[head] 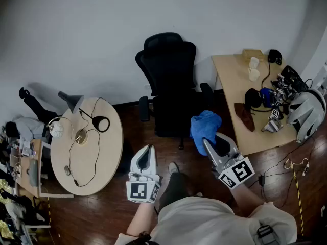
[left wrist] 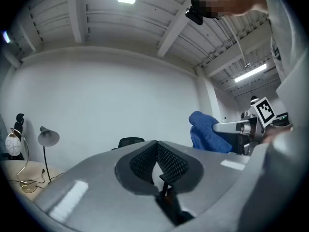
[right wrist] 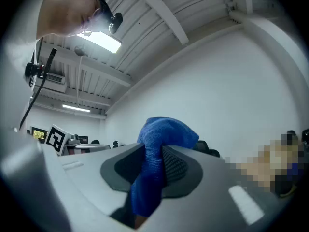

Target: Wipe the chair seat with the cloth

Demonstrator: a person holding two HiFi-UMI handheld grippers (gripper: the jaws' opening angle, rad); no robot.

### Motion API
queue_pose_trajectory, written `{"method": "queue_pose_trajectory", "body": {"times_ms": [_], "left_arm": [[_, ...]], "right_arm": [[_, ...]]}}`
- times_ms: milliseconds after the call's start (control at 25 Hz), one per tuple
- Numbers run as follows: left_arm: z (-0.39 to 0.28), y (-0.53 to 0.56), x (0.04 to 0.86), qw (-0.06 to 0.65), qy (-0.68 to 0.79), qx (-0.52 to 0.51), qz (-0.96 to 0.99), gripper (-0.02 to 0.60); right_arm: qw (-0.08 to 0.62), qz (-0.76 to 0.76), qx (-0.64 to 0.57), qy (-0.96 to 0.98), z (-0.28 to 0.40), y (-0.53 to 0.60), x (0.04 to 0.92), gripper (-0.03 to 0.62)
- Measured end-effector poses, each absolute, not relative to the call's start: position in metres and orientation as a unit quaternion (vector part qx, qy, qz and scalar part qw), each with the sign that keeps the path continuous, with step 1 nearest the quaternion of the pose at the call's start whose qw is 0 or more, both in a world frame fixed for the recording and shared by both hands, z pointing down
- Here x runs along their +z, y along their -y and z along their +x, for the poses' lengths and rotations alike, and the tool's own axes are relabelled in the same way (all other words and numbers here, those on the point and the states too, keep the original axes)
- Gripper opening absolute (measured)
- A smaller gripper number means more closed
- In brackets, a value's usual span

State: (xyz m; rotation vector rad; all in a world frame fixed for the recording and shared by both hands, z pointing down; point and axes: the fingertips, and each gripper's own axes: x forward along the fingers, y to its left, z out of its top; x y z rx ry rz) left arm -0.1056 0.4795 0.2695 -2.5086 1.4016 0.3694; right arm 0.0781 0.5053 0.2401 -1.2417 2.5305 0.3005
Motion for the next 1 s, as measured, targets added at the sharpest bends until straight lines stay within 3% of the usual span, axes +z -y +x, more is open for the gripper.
{"method": "queue_pose_trajectory", "body": {"times_ms": [680,880,1000], "left_arm": [[-0.16,-0.096,0.226,0.074,-0.427,0.143,-0.89,0.006],[-0.154,0.038,0.242,0.033,-0.429,0.108,-0.896,0.006],[-0.144,0.096,0.294,0.028,-0.434,0.074,-0.897,0.006]], "right_arm": [[0.096,-0.497,0.073,-0.859,0.014,-0.145,0.191,0.097],[0.061,-0.507,0.001,-0.859,0.018,0.003,0.221,0.097],[0.044,-0.506,-0.028,-0.861,0.029,0.076,0.283,0.097]]}}
